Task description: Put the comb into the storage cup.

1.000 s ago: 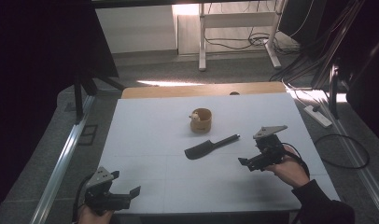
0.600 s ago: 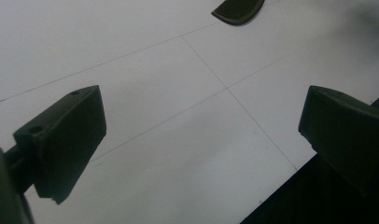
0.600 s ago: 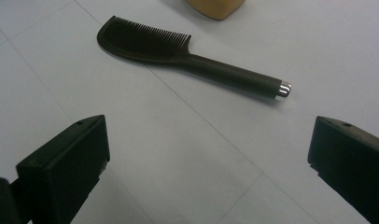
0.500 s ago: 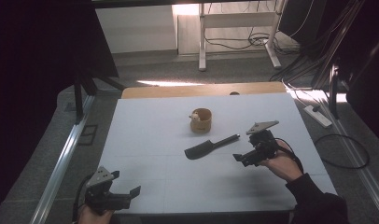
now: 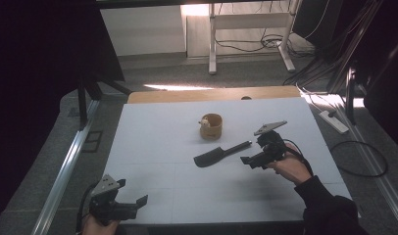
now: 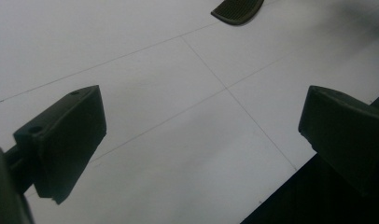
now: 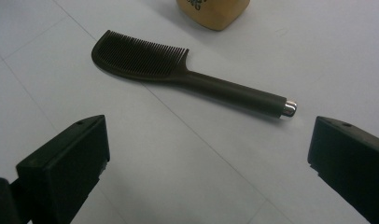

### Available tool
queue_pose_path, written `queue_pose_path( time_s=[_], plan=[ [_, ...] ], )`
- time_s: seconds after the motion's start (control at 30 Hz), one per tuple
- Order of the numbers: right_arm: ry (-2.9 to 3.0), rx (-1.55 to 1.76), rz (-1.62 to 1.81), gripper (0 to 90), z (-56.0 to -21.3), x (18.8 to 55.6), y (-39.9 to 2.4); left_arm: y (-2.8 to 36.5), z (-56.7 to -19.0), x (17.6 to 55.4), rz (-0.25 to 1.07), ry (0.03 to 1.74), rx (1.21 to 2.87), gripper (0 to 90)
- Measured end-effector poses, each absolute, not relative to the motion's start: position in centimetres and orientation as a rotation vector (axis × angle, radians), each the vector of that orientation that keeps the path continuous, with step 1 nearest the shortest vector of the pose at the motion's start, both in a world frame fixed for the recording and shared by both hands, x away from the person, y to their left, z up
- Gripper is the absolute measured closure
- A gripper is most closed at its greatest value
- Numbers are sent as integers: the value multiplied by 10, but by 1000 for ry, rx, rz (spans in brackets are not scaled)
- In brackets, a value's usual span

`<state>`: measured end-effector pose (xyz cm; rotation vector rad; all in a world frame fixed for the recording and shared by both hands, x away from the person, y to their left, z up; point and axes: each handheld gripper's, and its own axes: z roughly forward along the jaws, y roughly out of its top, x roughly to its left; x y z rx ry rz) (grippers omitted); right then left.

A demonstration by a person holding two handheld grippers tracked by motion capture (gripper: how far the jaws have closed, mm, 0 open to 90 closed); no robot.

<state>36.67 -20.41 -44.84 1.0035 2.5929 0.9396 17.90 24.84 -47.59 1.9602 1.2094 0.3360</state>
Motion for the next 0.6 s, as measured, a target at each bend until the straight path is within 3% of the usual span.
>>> queue_pose_path(
  time_s=[0.6],
  plan=[
    [2613, 995, 890, 0, -452, 387, -187, 248, -476, 179, 334, 1204, 1962, 18]
  ],
)
